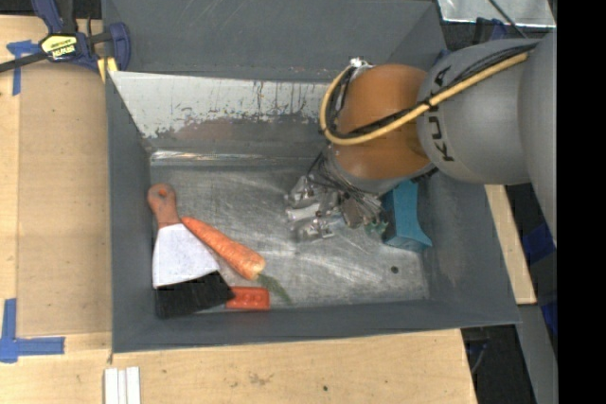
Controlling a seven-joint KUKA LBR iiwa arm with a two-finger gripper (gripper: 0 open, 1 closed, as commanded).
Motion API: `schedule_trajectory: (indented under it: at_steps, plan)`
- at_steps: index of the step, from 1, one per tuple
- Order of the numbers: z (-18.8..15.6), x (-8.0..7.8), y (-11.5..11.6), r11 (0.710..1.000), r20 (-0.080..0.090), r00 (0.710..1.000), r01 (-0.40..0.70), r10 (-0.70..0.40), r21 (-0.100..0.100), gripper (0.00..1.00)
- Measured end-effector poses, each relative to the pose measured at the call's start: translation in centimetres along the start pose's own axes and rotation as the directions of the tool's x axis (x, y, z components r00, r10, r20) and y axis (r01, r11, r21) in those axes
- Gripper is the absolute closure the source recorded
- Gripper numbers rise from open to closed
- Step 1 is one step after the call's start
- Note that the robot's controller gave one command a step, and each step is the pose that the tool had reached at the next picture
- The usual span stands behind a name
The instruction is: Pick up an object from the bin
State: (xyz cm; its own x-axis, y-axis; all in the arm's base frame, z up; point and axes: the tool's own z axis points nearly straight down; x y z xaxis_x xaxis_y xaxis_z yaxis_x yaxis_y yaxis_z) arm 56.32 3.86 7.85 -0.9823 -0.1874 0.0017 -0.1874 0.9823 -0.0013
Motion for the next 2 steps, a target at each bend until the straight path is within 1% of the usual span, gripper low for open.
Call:
schedule_trajectory:
  at_steps: [1, 2]
  plan:
    - [0.0, 0.0, 0.0, 1.0, 0.0, 1.0, 0.0, 0.0, 0.0, 1.0]
    - [-14.1, 2.2, -2.1, 0.994, 0.006, 0.994, 0.113, -0.113, 0.0, 1.0]
